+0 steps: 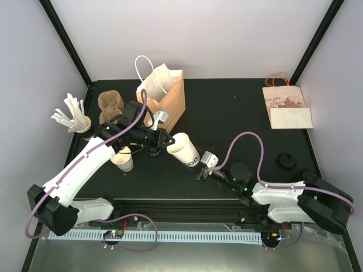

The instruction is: Pack the takeout coffee

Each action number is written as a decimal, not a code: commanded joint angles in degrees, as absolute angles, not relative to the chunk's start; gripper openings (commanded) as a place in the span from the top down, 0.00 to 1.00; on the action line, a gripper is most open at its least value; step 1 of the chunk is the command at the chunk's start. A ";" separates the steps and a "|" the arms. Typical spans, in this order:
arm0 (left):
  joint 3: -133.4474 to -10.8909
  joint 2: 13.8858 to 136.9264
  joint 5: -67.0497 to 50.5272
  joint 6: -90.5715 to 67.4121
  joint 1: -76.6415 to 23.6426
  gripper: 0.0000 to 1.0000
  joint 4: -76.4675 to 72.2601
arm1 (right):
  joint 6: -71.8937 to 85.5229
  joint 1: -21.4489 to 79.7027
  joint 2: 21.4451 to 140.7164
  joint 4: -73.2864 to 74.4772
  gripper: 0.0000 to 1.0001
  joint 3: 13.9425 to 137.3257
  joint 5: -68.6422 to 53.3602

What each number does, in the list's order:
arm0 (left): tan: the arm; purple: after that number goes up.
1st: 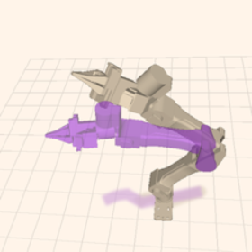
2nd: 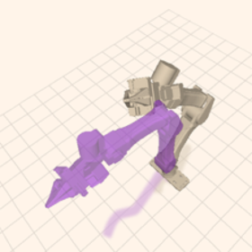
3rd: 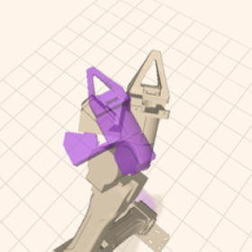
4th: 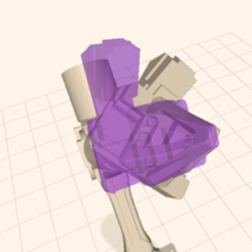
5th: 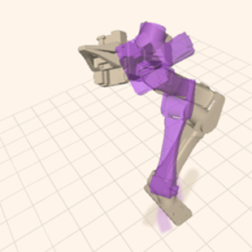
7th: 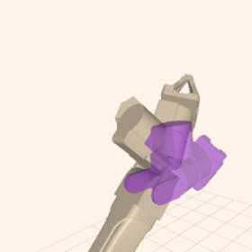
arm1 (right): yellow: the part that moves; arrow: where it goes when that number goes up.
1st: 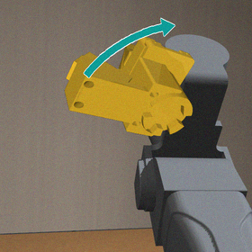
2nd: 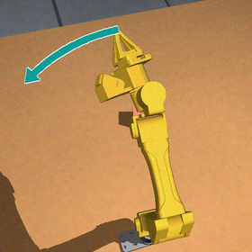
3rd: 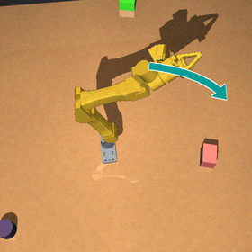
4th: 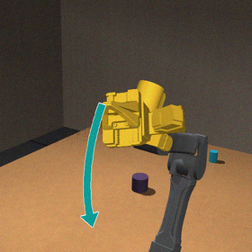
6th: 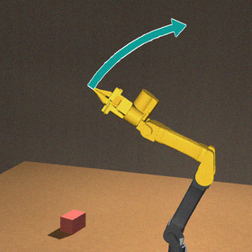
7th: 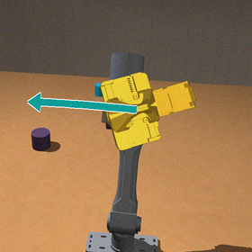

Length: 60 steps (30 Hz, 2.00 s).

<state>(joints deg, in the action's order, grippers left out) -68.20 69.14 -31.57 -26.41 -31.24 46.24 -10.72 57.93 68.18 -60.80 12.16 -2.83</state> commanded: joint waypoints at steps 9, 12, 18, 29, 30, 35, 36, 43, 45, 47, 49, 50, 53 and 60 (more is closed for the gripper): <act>-70.69 73.91 -14.03 -23.36 -32.23 0.98 47.42 | 5.61 55.92 50.53 -15.08 0.00 23.07 13.90; -71.60 76.43 -9.22 -23.11 -34.02 0.98 45.97 | 19.10 51.85 45.29 0.15 0.00 25.62 20.13; -73.77 84.05 -4.28 -23.99 -42.20 0.98 41.41 | 36.49 27.16 45.84 31.29 0.00 38.18 4.94; -72.05 91.72 -0.89 -24.31 -47.72 0.98 31.62 | 40.29 4.62 61.48 48.52 0.00 53.51 7.96; -71.80 91.98 -0.92 -24.18 -47.87 0.97 31.42 | 42.25 3.70 62.35 49.62 0.00 53.60 11.19; -71.03 93.41 -1.68 -23.91 -48.32 0.93 30.80 | 49.24 -1.82 61.83 49.30 0.00 50.67 17.09; -71.02 93.83 -1.44 -23.88 -48.46 0.93 30.77 | 49.76 -4.25 61.42 47.87 0.00 49.42 16.53; -71.77 96.18 1.23 -23.31 -49.92 0.92 31.13 | 50.13 -15.36 66.44 46.52 0.00 47.85 12.83; -71.97 96.45 2.72 -22.80 -50.62 0.90 31.15 | 49.64 -17.78 68.17 45.86 0.00 47.71 10.42; -71.98 96.82 2.50 -22.21 -50.92 0.83 30.83 | 49.82 -19.58 69.53 44.86 0.00 47.40 10.06; -71.98 97.09 1.91 -21.82 -50.98 0.70 30.64 | 49.90 -20.53 70.84 43.30 0.00 47.09 10.24; -72.00 97.19 1.94 -21.75 -51.05 0.65 30.68 | 49.97 -20.83 71.92 42.66 0.00 47.10 10.16; -72.11 96.56 2.44 -21.52 -51.06 0.50 31.25 | 49.25 -21.54 74.59 40.38 0.00 47.39 9.50; -73.38 91.51 5.14 -21.18 -51.07 0.14 34.26 | 49.32 -22.28 83.23 38.35 0.00 49.57 7.18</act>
